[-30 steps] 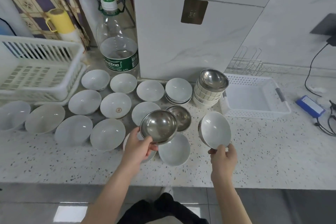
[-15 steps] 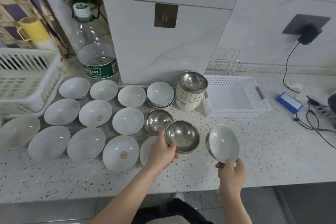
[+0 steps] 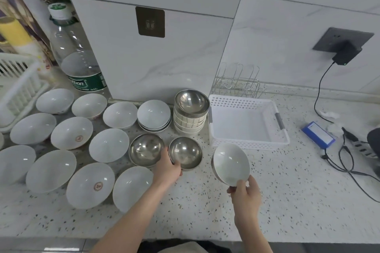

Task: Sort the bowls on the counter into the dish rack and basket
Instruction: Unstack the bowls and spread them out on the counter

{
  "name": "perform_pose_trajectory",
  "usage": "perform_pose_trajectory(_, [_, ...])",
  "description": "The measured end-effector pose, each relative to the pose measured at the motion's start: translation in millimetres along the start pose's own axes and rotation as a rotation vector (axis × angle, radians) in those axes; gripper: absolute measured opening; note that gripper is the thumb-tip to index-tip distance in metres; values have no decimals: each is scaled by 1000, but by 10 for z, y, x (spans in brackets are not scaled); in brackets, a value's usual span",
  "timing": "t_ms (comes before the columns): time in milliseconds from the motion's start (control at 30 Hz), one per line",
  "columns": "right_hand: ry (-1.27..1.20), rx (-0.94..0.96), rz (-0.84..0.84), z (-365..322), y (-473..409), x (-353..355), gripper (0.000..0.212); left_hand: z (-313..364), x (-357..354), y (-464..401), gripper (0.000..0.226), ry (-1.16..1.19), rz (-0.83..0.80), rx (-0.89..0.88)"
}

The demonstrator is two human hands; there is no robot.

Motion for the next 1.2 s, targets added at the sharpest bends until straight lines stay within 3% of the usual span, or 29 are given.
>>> perform_pose_trajectory(367, [29, -23, -159, 109, -144, -147, 36, -59, -22, -69, 81, -41, 47, 47])
perform_pose_trajectory(633, [43, -11, -206, 159, -92, -240, 35, -69, 51, -21, 84, -37, 34, 58])
perform_pose_trajectory(767, [66, -21, -235, 221, -12, -311, 37, -147, 222, 100, 69, -17, 68, 43])
perform_pose_trajectory(967, [126, -4, -331, 317, 196, -460, 42, -275, 398, 344, 30, 44, 81, -6])
perform_pose_trajectory(1200, [272, 40, -470, 422, 485, -611, 43, -380, 360, 537, 28, -154, 10, -79])
Point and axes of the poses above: each hand's wrist, its own y-axis away from the middle knuckle, its own x-axis out of the back of the hand, z = x × y, the point moved 10 cm from there along -y, towards the middle knuckle, and after that the axes turned 9 degrees about -y, right-handed, at the moved point
